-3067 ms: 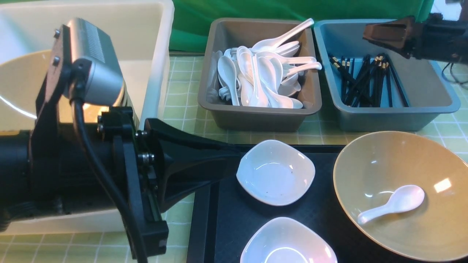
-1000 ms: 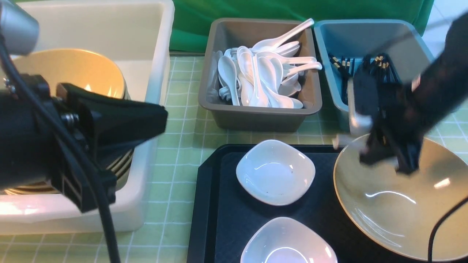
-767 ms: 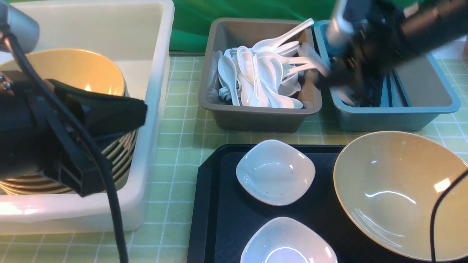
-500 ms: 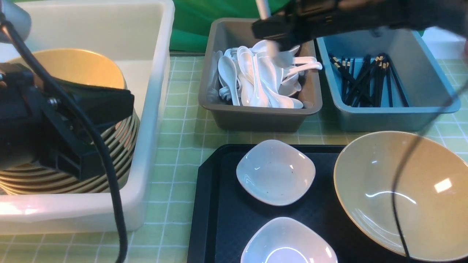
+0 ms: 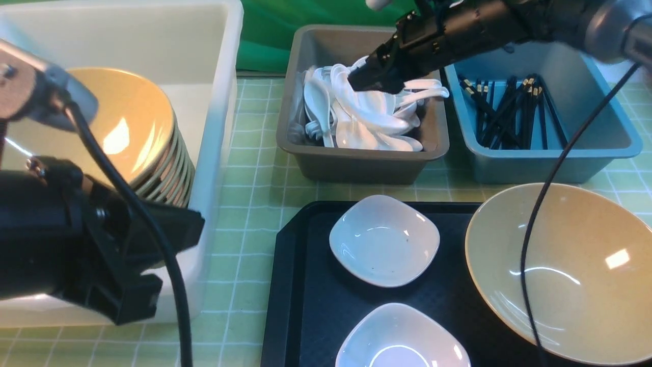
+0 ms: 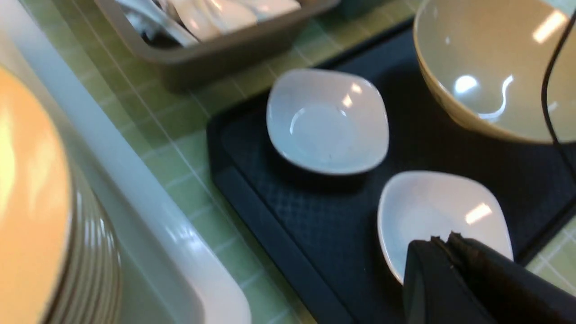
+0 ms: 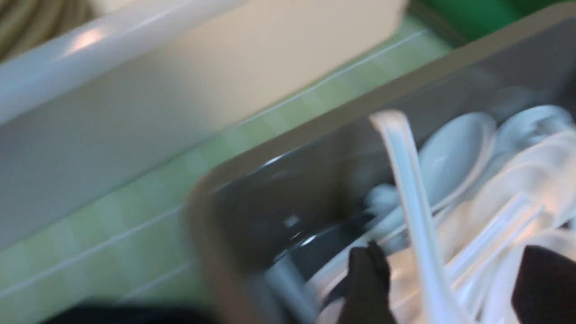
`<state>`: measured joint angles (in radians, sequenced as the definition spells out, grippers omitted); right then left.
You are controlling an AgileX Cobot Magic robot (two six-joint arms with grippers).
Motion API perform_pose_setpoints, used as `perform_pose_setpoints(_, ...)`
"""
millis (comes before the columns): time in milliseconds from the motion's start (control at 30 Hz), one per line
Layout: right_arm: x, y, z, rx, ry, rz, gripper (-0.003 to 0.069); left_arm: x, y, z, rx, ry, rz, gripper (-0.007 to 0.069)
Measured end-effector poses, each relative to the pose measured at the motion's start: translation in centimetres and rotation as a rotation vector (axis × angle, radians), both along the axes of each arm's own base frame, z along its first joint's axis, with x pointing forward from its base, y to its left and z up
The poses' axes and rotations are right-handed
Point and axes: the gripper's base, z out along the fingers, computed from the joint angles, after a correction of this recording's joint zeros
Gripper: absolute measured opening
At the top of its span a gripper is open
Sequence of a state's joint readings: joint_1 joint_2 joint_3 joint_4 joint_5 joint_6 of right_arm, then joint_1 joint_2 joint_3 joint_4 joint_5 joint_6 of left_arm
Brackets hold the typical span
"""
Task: On green table put chopsticks spoon bowls plates into blue grey white boxes.
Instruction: 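Place the white spoon into the bin of spoons with the right gripper, then grasp the large bowl on the tray by its rim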
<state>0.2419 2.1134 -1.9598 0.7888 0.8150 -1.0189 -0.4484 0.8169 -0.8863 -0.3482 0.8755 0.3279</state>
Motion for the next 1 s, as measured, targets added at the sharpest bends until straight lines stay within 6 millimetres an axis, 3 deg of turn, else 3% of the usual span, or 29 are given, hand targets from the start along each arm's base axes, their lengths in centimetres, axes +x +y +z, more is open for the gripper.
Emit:
perform_pose_setpoints(100,-1.7,-1.8,3.3,-0.015,0.045,0.075,0.0451,0.0,-0.1,0.0,-0.017,0.01,-0.003,-0.0001)
perform_pose_setpoints(200,-4.1,-5.0,8.8,-0.038,0.027,0.084,0.0435,0.1,-0.7,-0.1,-0.071,0.058,-0.015,-0.0001)
perform_pose_setpoints(233,-4.3,-5.1,9.1,-0.035,0.026,0.073,0.0428,0.2,-0.8,-0.1,-0.081,0.067,-0.016,-0.0001)
perform_pose_setpoints(333,-7.4,-7.6,14.5,-0.04,-0.086,-0.019,0.0337,1.0,-2.1,-0.5,-0.157,0.151,-0.053,-0.0001)
perform_pose_setpoints(400,-10.6,-8.4,17.5,-0.07,-0.154,-0.055,0.024,2.0,-3.3,-1.2,-0.206,0.218,-0.091,-0.0001)
perform_pose_setpoints(467,-12.3,-8.7,18.5,-0.085,-0.174,-0.074,0.0193,2.6,-3.9,-1.6,-0.22,0.252,-0.104,-0.0001)
perform_pose_setpoints(500,-14.9,-9.2,20.0,-0.107,-0.202,-0.108,0.012,3.7,-4.7,-2.6,-0.232,0.304,-0.117,0.0)
perform_pose_setpoints(600,-18.5,-9.9,20.6,-0.144,-0.21,-0.15,0.0052,5.5,-5.9,-3.9,-0.234,0.357,-0.142,0.0003)
perform_pose_setpoints(667,-21.2,-10.4,19.8,-0.166,-0.18,-0.171,0.0028,7.2,-6.9,-4.3,-0.219,0.383,-0.173,0.0028)
perform_pose_setpoints(867,-25.8,-10.8,14.2,-0.179,0.01,-0.18,0.0025,11.1,-9.4,-4.1,-0.209,0.415,-0.213,0.0192)
perform_pose_setpoints(1000,-29.3,-11.1,10.6,-0.188,0.087,-0.18,0.0025,12.0,-12.4,-5.3,-0.172,0.471,-0.273,0.0349)
